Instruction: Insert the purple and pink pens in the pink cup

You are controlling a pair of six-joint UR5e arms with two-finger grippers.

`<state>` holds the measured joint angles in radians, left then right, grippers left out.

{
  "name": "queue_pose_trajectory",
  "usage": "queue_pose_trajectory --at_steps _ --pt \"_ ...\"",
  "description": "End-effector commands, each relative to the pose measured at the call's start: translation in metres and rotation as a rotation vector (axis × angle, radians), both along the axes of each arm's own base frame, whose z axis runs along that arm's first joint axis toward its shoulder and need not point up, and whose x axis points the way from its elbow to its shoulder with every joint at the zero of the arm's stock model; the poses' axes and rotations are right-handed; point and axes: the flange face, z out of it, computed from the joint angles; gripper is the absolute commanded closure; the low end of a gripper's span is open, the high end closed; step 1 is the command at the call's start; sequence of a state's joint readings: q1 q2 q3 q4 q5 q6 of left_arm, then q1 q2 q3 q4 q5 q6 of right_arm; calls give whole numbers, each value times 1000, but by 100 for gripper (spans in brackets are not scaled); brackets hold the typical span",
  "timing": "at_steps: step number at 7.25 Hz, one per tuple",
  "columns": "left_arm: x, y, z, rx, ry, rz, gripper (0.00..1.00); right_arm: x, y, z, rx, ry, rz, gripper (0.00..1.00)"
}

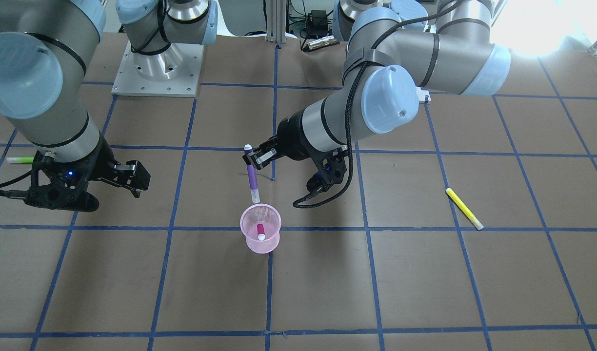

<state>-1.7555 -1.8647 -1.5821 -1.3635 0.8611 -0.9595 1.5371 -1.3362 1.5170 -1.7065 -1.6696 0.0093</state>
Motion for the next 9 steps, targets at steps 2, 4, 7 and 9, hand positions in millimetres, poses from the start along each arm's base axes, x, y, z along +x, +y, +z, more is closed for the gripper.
queue_pose_trajectory --at_steps 2,4,7,9 --pt "22 -25 -37 54 -2 43 100 0 0 0 -1 -1 0 0" --pt "21 -28 -52 82 -7 45 100 0 0 0 -2 -1 0 0" --pt "22 -31 -55 93 -10 56 2 0 0 0 -1 -1 0 0" --pt "25 -32 -41 80 -8 77 0 0 2 -6 11 -1 -3 0"
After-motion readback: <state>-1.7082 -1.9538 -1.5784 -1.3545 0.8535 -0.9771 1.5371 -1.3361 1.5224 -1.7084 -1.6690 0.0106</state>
